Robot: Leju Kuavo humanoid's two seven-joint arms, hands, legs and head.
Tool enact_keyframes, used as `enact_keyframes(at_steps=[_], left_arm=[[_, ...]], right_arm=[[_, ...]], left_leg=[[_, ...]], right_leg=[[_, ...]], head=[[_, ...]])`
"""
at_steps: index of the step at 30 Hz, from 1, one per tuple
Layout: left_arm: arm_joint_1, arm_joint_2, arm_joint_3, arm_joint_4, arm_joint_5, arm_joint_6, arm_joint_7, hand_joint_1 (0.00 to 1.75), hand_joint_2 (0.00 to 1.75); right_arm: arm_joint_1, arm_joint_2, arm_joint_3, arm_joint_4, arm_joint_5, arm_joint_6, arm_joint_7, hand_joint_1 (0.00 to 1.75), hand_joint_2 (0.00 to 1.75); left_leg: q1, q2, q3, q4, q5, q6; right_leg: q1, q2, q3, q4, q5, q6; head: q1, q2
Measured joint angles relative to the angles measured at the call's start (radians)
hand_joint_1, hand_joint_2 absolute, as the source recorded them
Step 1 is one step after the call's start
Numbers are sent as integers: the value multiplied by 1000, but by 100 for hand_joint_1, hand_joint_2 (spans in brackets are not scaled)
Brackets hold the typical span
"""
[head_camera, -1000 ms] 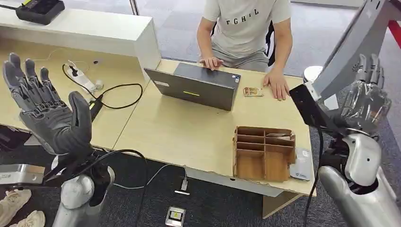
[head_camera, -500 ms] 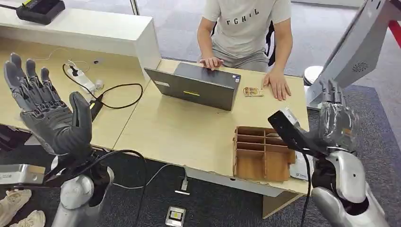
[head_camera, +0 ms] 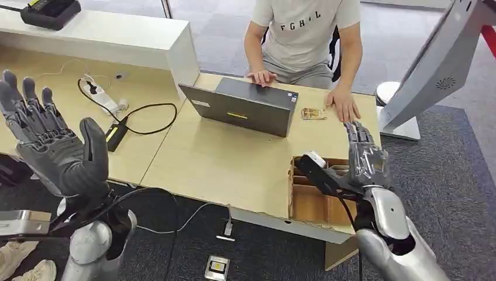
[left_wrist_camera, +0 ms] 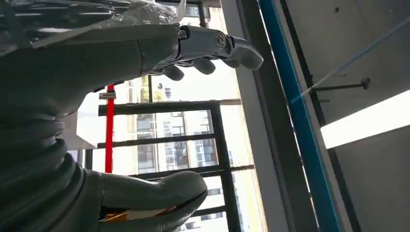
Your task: Pass the card to the sensor for recognition and then transmit it.
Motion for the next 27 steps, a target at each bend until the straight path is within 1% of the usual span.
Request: enact_keyframes(at_steps=[4,8,11,16,17,18,19,20,21,22,23,24,26,27], left_arm=[[12,0,3,-5,-2,0,0,0,175],[18,0,3,-5,-7,0,0,0,175],[23,0,3,-5,-10,0,0,0,175],[26,0,5,-5,-10,0,2,0,175],[26,0,5,-5,-8,0,3,0,175],[26,0,5,-5,-6,0,3,0,175],[26,0,5,-5,-3,0,3,0,175],[26,0,4,-5,0,0,3,0,175],[24,0,4,-5,10,0,19,0,175],[12,2,5,-5,24,0,44,0,175],[-8,9,7,-5,40,0,80,0,175],[-37,16,10,-4,54,0,112,0,175],[-83,34,18,-4,71,0,137,0,175],[-92,40,22,-4,73,0,140,0,175]], right_arm=[[-19,35,27,106,1,-10,-5,0,175],[-38,48,42,202,12,-30,28,0,175],[-49,38,42,254,30,-31,78,0,175],[-54,-4,27,302,36,-29,124,0,175],[-54,-13,21,305,36,-29,127,2,175],[-53,-20,18,308,36,-29,130,16,175],[-53,-26,16,310,36,-28,132,26,175],[-51,-32,14,310,36,-27,134,28,175],[-51,-39,10,311,34,-21,121,28,175],[-56,-50,3,317,32,-15,88,30,175],[-70,-55,-5,330,38,-18,36,28,175],[-97,-59,-19,359,49,-23,-32,28,175],[-145,-63,-68,414,65,-41,-110,24,175],[-159,-65,-91,430,70,-44,-121,23,175]], left_leg=[[0,0,0,0,0,0],[0,0,0,0,0,0],[0,0,0,1,0,0],[-1,0,0,1,0,0],[-1,0,0,1,0,0],[-1,0,0,1,0,0],[-1,0,0,1,0,0],[-1,0,0,1,0,0],[-1,0,0,1,0,0],[-1,0,0,2,0,0],[-1,-1,-1,2,0,0],[-1,-1,-2,2,0,0],[-1,-1,-2,2,1,1],[-1,-1,-1,2,1,1]], right_leg=[[0,-1,0,0,0,0],[0,-1,0,0,0,0],[0,-1,0,0,0,0],[-1,-1,0,-1,0,0],[-1,0,0,-1,0,0],[-1,0,0,-1,0,0],[-1,0,-1,-1,0,0],[-1,0,-1,-1,0,0],[-1,0,-1,-1,0,0],[-1,0,-2,0,0,0],[-1,0,-2,0,1,1],[-1,0,-3,1,1,0],[-1,0,-3,1,1,1],[-1,0,-3,1,2,1]], head=[[0,0],[0,0],[0,0],[0,0],[0,0],[0,0],[0,0],[0,0],[0,0],[-1,0],[0,0],[0,0],[0,0],[0,0]])
